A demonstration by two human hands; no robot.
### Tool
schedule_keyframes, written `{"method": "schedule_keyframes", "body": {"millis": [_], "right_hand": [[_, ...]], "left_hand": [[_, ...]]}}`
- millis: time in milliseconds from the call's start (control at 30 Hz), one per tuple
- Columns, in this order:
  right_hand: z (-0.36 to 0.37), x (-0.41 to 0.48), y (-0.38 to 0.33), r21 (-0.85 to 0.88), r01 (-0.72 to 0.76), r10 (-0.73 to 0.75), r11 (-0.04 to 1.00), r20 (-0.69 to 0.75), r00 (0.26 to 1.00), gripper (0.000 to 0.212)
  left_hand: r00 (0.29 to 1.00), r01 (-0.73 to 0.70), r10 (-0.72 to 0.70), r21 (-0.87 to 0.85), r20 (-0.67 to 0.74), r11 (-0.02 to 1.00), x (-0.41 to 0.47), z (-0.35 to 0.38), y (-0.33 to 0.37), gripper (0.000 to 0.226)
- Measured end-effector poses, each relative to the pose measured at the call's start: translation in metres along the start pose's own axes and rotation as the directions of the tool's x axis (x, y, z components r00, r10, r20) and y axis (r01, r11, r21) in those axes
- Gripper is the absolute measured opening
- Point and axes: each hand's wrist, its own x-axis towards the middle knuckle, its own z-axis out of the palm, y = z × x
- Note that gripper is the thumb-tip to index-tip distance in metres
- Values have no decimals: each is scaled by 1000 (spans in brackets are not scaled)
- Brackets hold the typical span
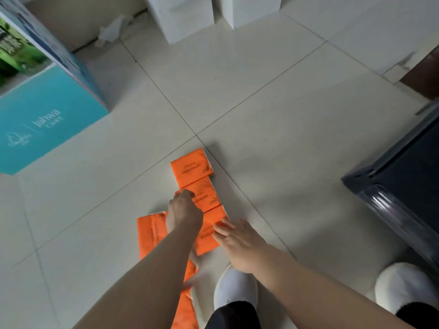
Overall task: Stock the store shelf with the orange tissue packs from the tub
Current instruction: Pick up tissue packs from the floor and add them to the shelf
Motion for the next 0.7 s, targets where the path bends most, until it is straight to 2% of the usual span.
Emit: {"method": "schedule_keyframes", "body": {"millis": [100,167,267,367,433,467,533,633,700], "right_hand": [[5,-5,13,-46,-40,39,998,-18,999,49],[1,-18,24,-36,-122,117,992,-119,986,47],[-3,-41,48,-74,-271,259,960,-133,957,42],[-2,-44,67,-26,-432,416,901,-226,881,28],[-1,-36,76,50,-529,519,847,-288,805,44],[-1,-32,78,91,-565,567,820,-269,779,54],[3,-24,83,109,-580,589,807,-213,780,66],[4,-19,83,155,-632,649,759,-98,755,62],[1,-24,79,238,-631,664,738,-96,741,58]], "left_hand": [[1000,-5,5,-23,7,1000,4,4,2,56],[1000,-10,10,-19,16,1000,5,5,5,57],[999,-38,39,-22,23,999,3,12,13,54],[996,-86,87,-17,37,996,1,19,24,51],[990,-132,133,-9,40,991,-1,21,29,48],[988,-146,146,-4,39,989,-1,21,30,47],[987,-155,155,7,30,988,-1,22,29,46],[990,-138,138,27,9,990,2,24,22,47],[993,-115,116,72,-8,991,5,24,15,48]]}}
